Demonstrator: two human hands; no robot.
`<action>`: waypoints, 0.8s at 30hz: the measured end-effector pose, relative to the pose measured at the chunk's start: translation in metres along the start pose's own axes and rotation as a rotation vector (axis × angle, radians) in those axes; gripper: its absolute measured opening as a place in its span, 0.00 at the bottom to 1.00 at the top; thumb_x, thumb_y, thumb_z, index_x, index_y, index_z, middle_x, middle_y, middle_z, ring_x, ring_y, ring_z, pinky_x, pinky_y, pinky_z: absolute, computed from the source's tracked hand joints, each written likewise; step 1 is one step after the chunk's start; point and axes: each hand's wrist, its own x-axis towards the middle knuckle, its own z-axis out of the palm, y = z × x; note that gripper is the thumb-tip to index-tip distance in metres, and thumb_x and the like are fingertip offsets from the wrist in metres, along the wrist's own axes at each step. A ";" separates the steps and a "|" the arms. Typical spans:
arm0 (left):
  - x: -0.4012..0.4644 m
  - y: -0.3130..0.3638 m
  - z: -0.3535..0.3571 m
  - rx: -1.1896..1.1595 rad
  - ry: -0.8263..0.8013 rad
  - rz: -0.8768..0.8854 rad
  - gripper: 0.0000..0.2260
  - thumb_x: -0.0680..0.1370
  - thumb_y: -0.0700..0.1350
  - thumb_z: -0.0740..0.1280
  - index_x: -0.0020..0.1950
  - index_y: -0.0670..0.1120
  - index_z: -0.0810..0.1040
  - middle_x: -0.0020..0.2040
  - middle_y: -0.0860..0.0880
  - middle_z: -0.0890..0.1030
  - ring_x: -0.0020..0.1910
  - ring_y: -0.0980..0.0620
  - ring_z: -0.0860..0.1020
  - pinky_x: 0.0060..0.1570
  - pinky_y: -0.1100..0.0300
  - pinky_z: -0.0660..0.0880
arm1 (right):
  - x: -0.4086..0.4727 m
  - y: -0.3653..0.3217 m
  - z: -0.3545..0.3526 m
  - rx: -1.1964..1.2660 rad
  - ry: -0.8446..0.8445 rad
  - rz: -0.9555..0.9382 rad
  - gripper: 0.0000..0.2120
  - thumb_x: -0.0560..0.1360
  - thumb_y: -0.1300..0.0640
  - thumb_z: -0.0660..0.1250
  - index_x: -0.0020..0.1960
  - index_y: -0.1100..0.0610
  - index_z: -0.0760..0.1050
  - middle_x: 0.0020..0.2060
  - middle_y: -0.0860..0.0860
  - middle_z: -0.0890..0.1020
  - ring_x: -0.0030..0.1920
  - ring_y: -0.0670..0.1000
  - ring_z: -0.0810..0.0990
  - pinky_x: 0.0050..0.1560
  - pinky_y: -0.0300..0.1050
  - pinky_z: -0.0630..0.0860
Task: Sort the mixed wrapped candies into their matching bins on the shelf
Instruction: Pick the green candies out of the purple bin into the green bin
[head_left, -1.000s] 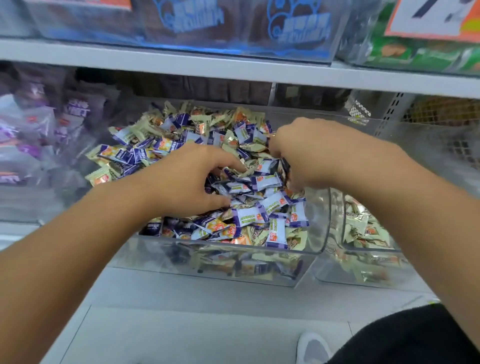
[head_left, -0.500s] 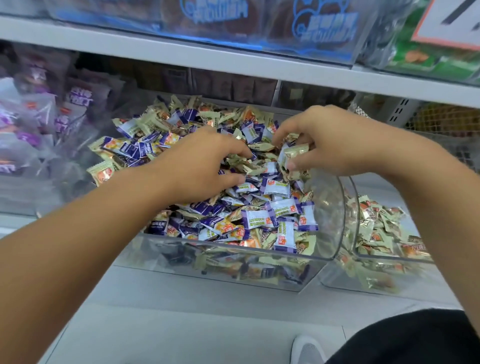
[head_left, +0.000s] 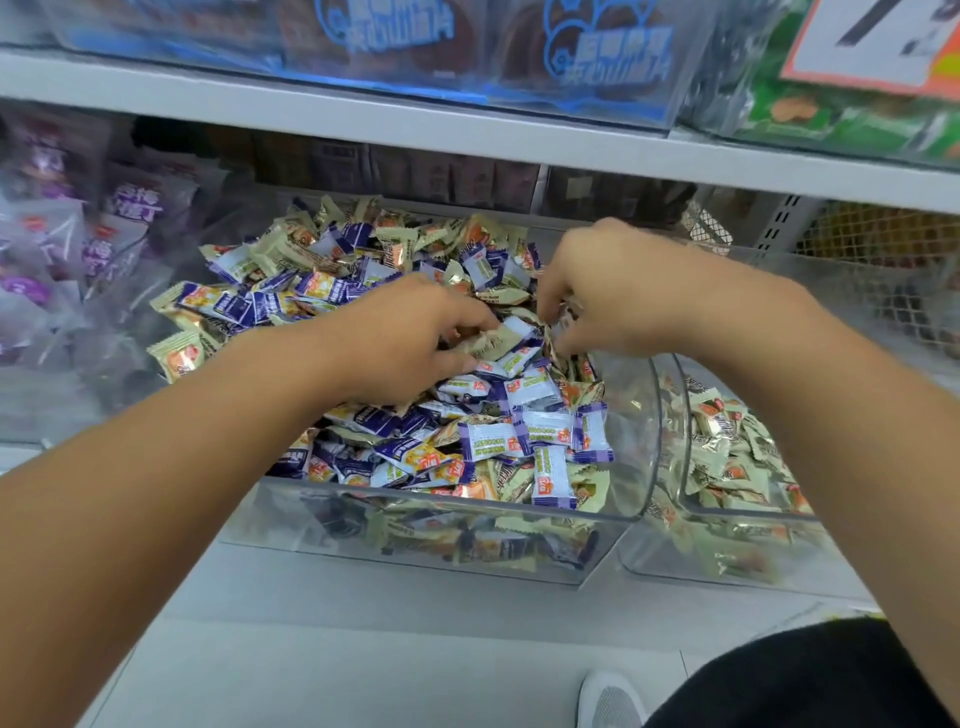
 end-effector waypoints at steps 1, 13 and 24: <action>0.001 -0.001 -0.001 0.009 -0.002 0.010 0.14 0.80 0.49 0.67 0.65 0.52 0.76 0.48 0.54 0.77 0.47 0.54 0.69 0.48 0.59 0.65 | -0.001 -0.001 0.000 -0.051 -0.064 -0.007 0.12 0.67 0.50 0.79 0.48 0.54 0.84 0.44 0.52 0.84 0.49 0.58 0.81 0.48 0.56 0.81; -0.009 -0.001 -0.008 -0.648 0.235 -0.248 0.05 0.81 0.44 0.62 0.56 0.44 0.71 0.44 0.47 0.82 0.46 0.45 0.83 0.52 0.39 0.78 | -0.008 0.004 -0.001 0.305 0.086 -0.093 0.06 0.71 0.56 0.73 0.48 0.54 0.82 0.39 0.48 0.83 0.43 0.50 0.81 0.47 0.51 0.80; -0.030 0.002 -0.025 -0.613 0.201 -0.211 0.06 0.75 0.50 0.72 0.50 0.52 0.78 0.38 0.55 0.84 0.33 0.58 0.80 0.36 0.61 0.75 | 0.011 -0.019 0.007 0.920 0.127 -0.117 0.10 0.74 0.64 0.74 0.52 0.54 0.83 0.41 0.52 0.87 0.40 0.58 0.84 0.47 0.58 0.80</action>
